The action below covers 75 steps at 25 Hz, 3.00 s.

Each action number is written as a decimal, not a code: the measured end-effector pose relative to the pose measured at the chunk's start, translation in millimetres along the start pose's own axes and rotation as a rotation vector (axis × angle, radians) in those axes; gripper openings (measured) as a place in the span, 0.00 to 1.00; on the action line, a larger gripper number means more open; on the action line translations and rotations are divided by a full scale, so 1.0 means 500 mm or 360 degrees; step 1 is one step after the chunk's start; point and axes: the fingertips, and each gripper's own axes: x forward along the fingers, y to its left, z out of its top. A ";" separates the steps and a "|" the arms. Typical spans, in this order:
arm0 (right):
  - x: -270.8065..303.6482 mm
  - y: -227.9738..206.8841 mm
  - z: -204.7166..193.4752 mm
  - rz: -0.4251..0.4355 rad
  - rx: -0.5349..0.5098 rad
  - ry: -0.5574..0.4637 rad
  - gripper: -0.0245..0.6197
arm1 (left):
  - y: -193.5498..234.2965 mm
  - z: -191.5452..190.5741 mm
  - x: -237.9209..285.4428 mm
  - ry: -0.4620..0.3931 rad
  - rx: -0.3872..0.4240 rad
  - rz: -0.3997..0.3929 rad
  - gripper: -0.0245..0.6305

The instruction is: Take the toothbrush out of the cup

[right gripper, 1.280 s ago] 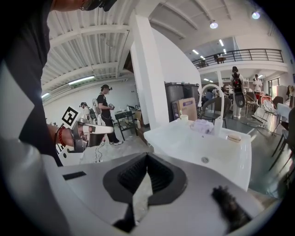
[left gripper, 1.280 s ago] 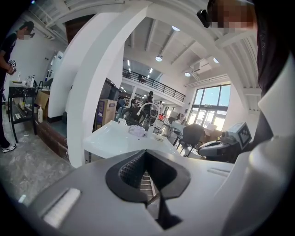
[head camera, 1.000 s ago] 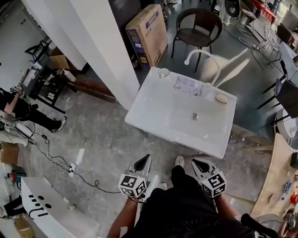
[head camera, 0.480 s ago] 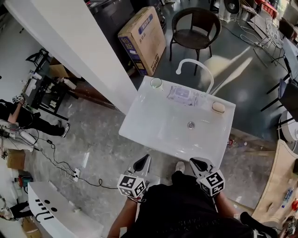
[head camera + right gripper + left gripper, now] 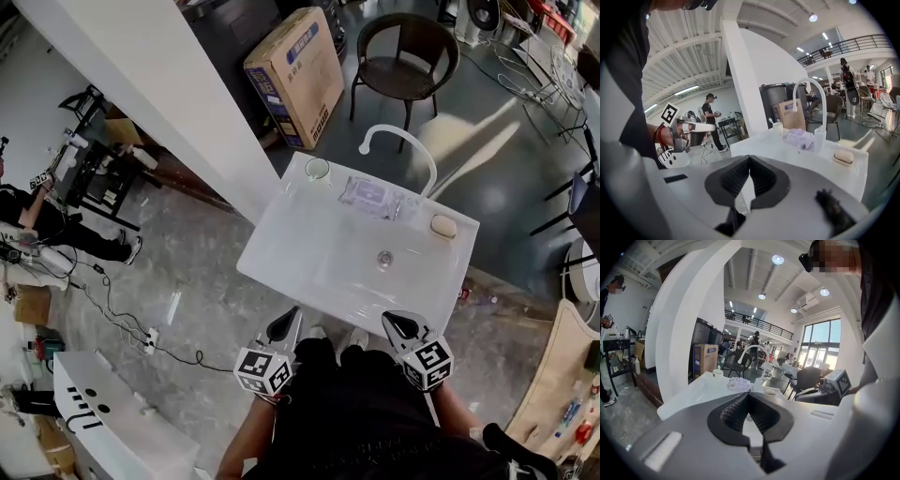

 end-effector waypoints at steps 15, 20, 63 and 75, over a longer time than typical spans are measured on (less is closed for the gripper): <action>0.074 -0.051 0.042 -0.0096 0.0055 0.0054 0.06 | 0.086 0.025 0.073 0.0022 -0.0017 -0.0057 0.05; 0.136 -0.066 0.067 -0.0150 0.0056 0.0048 0.06 | 0.150 0.053 0.118 0.0053 0.0041 -0.0118 0.05; 0.481 -0.182 0.226 -0.0155 -0.0111 0.0091 0.06 | 0.253 0.162 0.292 0.0128 0.0191 -0.0482 0.05; 0.562 -0.253 0.247 -0.0221 -0.0250 0.0043 0.06 | 0.232 0.138 0.323 0.0152 0.0164 -0.0499 0.05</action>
